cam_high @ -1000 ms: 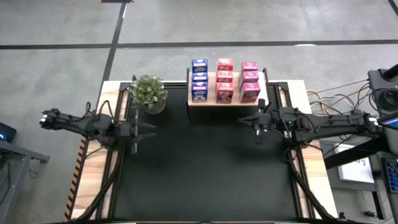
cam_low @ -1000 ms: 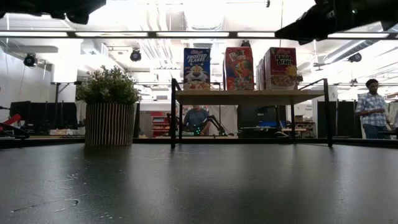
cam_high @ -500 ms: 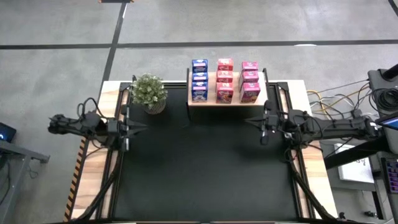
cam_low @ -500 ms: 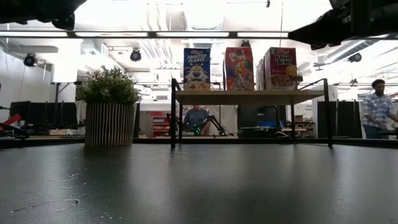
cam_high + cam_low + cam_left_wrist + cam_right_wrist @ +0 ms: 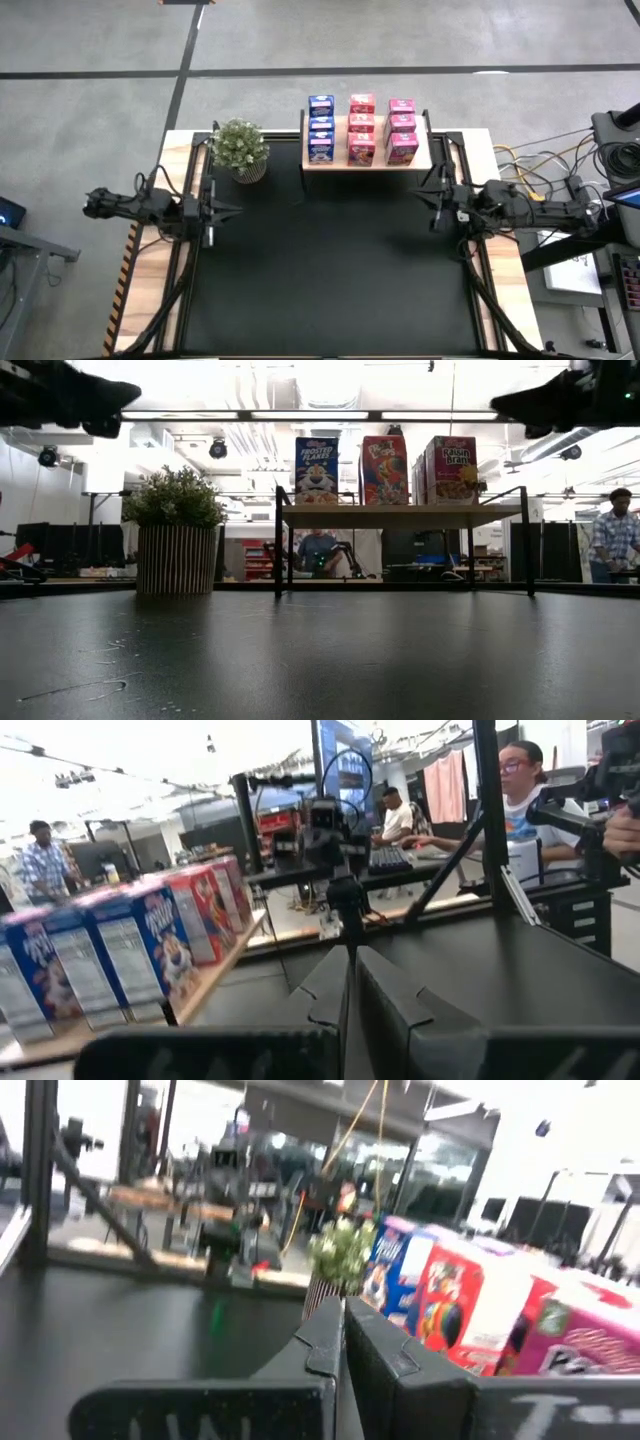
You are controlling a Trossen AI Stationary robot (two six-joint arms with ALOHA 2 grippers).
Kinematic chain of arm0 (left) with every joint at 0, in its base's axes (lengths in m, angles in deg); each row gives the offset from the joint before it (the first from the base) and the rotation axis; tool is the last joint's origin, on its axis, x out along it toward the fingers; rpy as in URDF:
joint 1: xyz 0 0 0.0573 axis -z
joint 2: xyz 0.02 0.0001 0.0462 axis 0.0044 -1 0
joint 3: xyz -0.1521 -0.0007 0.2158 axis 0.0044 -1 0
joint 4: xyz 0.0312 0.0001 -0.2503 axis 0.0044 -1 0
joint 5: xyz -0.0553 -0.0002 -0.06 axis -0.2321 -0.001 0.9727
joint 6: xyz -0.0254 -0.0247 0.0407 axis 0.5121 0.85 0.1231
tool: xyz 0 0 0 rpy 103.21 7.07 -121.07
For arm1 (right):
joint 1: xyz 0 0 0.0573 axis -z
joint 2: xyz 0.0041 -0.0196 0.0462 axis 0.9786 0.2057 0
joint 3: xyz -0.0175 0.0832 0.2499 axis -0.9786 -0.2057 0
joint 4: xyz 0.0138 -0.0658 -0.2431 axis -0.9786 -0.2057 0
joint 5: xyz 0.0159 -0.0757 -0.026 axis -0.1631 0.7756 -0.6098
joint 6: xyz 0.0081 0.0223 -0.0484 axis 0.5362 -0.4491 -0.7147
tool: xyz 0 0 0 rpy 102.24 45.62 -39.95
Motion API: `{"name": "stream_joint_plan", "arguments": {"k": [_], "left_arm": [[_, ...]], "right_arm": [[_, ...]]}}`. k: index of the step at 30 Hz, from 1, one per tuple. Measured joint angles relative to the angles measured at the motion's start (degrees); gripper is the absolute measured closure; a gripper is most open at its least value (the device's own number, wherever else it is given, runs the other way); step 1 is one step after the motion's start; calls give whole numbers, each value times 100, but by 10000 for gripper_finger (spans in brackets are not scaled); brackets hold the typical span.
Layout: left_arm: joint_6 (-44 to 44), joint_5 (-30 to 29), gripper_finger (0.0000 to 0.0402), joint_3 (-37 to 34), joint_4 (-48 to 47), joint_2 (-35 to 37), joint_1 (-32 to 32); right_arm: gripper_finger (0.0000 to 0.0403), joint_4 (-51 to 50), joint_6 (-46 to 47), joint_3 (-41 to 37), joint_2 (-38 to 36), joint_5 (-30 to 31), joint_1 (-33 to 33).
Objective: Stack cereal on shelf
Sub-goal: Return to Home Position
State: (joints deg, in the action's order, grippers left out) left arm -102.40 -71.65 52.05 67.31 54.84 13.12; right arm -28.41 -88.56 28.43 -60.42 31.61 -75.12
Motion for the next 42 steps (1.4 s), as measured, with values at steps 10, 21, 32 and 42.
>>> {"name": "stream_joint_plan", "arguments": {"k": [10, 21, 32, 42], "left_arm": [[444, 53, 396, -362, 4, 1, 0], [617, 313, 396, -961, 549, -13, 6], [601, 267, 396, -963, 550, -63, 4], [-27, -525, 396, -924, 543, -187, 0]], "right_arm": [[394, -443, 28, -313, -988, 14, 2], [394, -574, 260, -496, -1043, 8, 2], [394, -364, 320, -1048, -1077, -26, 2], [394, -596, 388, -1061, -1066, -229, 2]]}}
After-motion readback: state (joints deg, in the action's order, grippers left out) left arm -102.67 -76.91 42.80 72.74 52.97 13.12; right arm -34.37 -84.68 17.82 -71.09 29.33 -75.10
